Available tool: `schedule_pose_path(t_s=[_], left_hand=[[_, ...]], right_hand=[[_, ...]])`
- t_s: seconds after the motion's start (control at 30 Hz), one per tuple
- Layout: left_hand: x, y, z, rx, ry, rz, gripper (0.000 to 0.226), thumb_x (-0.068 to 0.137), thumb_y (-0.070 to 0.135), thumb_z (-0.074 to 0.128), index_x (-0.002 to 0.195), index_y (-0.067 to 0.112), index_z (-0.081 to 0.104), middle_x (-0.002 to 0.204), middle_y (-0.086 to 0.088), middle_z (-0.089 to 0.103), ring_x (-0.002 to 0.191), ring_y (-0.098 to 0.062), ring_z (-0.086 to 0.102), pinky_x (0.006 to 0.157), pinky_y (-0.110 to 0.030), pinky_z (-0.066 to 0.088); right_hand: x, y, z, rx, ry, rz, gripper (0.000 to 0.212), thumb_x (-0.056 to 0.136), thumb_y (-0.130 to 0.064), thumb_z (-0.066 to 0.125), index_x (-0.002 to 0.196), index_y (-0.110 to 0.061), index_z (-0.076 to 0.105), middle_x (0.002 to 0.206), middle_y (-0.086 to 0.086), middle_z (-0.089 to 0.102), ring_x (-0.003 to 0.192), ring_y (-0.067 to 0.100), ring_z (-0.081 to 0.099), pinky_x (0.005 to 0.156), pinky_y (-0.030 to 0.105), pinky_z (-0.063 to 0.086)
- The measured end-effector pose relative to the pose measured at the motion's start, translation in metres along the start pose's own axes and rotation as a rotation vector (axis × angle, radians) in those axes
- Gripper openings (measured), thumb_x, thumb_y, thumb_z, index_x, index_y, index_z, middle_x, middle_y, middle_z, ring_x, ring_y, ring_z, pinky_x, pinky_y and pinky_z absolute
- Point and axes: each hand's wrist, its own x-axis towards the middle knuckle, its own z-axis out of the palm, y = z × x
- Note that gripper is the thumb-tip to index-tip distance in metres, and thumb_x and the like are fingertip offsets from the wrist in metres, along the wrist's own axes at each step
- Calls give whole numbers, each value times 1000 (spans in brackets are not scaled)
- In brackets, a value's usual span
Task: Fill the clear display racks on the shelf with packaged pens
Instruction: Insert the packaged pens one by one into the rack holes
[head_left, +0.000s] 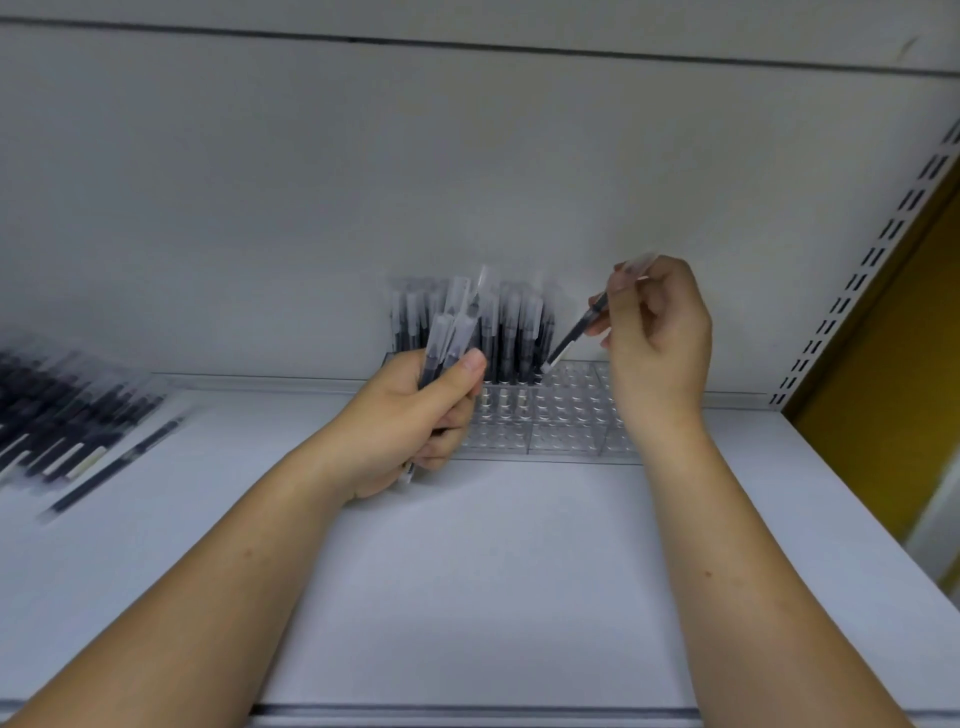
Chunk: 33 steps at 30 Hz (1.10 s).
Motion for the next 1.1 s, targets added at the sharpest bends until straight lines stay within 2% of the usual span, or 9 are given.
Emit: schedule_pose_path(t_s=[0.1, 0.3, 0.4, 0.47, 0.53, 0.63, 0.73, 0.87, 1.1], left_hand=[[0, 0, -2, -87, -3, -19, 38, 98, 46, 54, 93, 9, 48, 67, -3, 23, 48, -13, 21, 50, -26, 14], [2, -1, -4, -336, -75, -58, 23, 98, 34, 51, 103, 12, 50, 72, -3, 33, 47, -14, 26, 52, -27, 16], [3, -1, -5, -376, -89, -48, 20, 98, 29, 50, 107, 12, 50, 75, -4, 36, 48, -15, 28, 51, -26, 19], [4, -2, -5, -362, -82, -29, 21, 99, 28, 50, 112, 11, 50, 76, -5, 38, 50, -15, 29, 51, -26, 22], [4, -4, -4, -325, -63, -10, 27, 100, 28, 51, 119, 9, 52, 78, -5, 40, 51, -16, 29, 51, -27, 22], [4, -4, -2, -281, -34, 2, 36, 101, 30, 51, 130, 8, 51, 79, -6, 44, 53, -17, 29, 52, -27, 23], [4, -4, 0, -227, -18, 34, 31, 101, 30, 51, 126, 11, 48, 81, -9, 49, 54, -17, 28, 52, -27, 25], [3, -4, 1, -197, -11, 58, 23, 105, 27, 50, 120, 11, 48, 85, -10, 54, 52, -18, 29, 52, -26, 25], [2, -3, 1, -35, 18, 95, 24, 111, 20, 40, 121, 5, 57, 88, -9, 57, 51, -19, 33, 51, -29, 24]], right_hand=[[-2, 4, 2, -67, -51, -31, 17, 103, -13, 56, 98, -29, 56, 82, -8, 67, 72, 20, 69, 69, 29, 55], [-3, 10, 2, -181, -117, -28, 16, 103, -18, 60, 98, -32, 56, 85, 1, 69, 76, 23, 70, 70, 22, 54], [-4, 15, 4, -254, -161, -5, 4, 102, -22, 63, 99, -23, 60, 83, -2, 68, 76, 21, 70, 70, 32, 57], [-6, 18, 6, -305, -201, -2, 6, 100, -23, 66, 99, -19, 62, 80, -5, 67, 76, 16, 69, 69, 31, 56], [-8, 18, 8, -360, -228, -5, 9, 99, -24, 69, 96, -18, 63, 77, -9, 66, 71, 5, 64, 65, 20, 50], [-10, 18, 8, -452, -260, 9, 14, 96, -29, 72, 91, -18, 65, 74, -9, 66, 69, 7, 61, 63, 19, 48], [-10, 18, 6, -493, -261, 68, 19, 93, -35, 75, 85, -21, 66, 69, -10, 65, 65, 4, 60, 62, 20, 49], [-10, 14, 4, -510, -255, 125, 21, 88, -40, 80, 84, -24, 67, 71, -13, 65, 64, -3, 58, 59, 8, 43], [-10, -1, 5, -342, -101, 75, 17, 91, -32, 77, 87, -21, 65, 77, -7, 66, 66, 8, 58, 64, 19, 48]])
